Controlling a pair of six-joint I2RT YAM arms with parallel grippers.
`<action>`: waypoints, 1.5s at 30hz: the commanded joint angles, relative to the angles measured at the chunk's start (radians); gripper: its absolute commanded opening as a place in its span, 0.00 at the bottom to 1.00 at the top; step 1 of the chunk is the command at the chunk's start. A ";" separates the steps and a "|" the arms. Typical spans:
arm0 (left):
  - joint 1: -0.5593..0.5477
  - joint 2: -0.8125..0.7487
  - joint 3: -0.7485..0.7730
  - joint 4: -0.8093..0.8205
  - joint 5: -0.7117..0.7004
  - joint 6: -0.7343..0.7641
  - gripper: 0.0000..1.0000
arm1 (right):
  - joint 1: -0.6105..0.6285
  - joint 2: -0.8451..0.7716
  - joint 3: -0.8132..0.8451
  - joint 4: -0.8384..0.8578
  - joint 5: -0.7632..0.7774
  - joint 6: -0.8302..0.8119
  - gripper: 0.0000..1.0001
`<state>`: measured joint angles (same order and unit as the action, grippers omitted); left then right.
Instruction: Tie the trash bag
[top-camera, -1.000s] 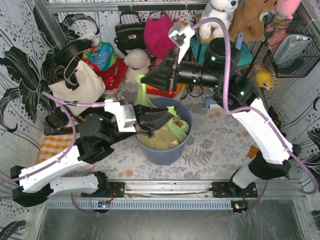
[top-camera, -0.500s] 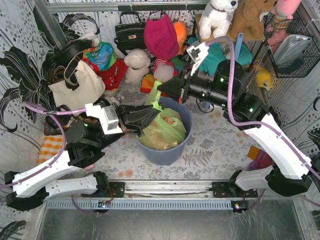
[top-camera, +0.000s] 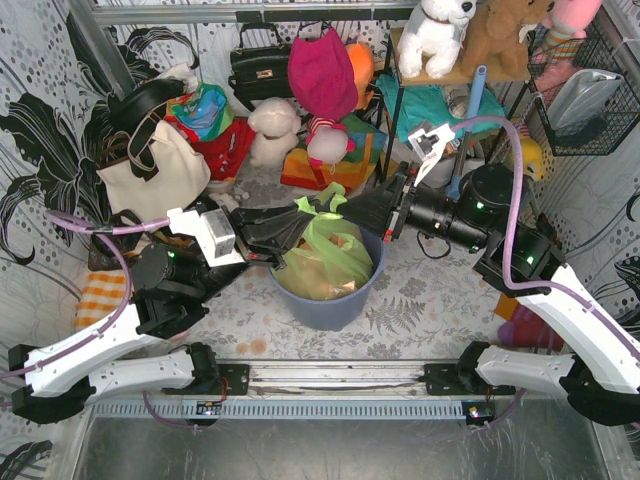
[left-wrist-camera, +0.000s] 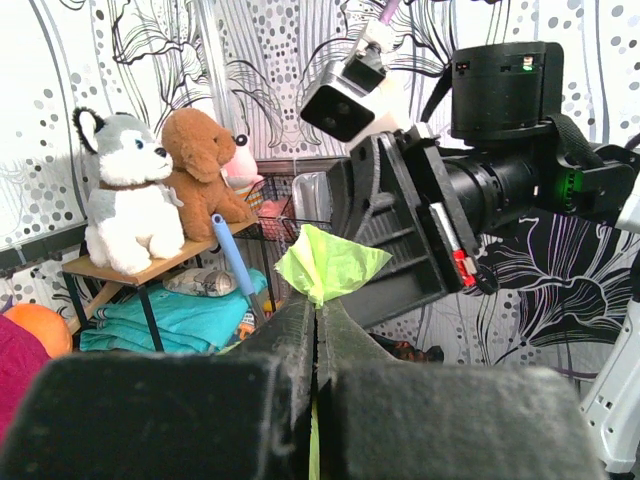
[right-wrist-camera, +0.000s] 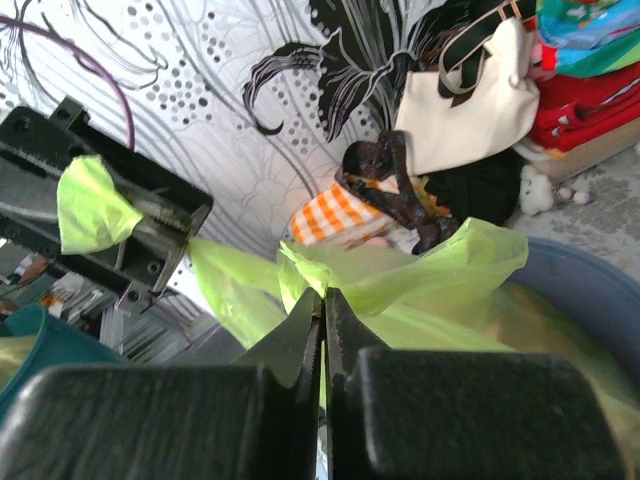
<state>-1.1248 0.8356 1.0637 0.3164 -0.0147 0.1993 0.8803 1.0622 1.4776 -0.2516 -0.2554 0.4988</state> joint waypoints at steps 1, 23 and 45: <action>0.003 -0.012 -0.003 0.059 -0.030 0.017 0.00 | 0.018 -0.022 -0.025 0.040 -0.062 0.044 0.00; 0.004 -0.024 -0.012 0.035 -0.048 0.023 0.00 | 0.019 0.159 0.352 -0.257 0.129 -0.056 0.55; 0.005 -0.008 -0.004 0.043 -0.030 0.016 0.00 | 0.019 0.186 0.351 -0.225 0.202 0.141 0.42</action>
<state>-1.1248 0.8268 1.0439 0.3153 -0.0486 0.2073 0.8940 1.2419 1.8084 -0.5083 -0.0731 0.6014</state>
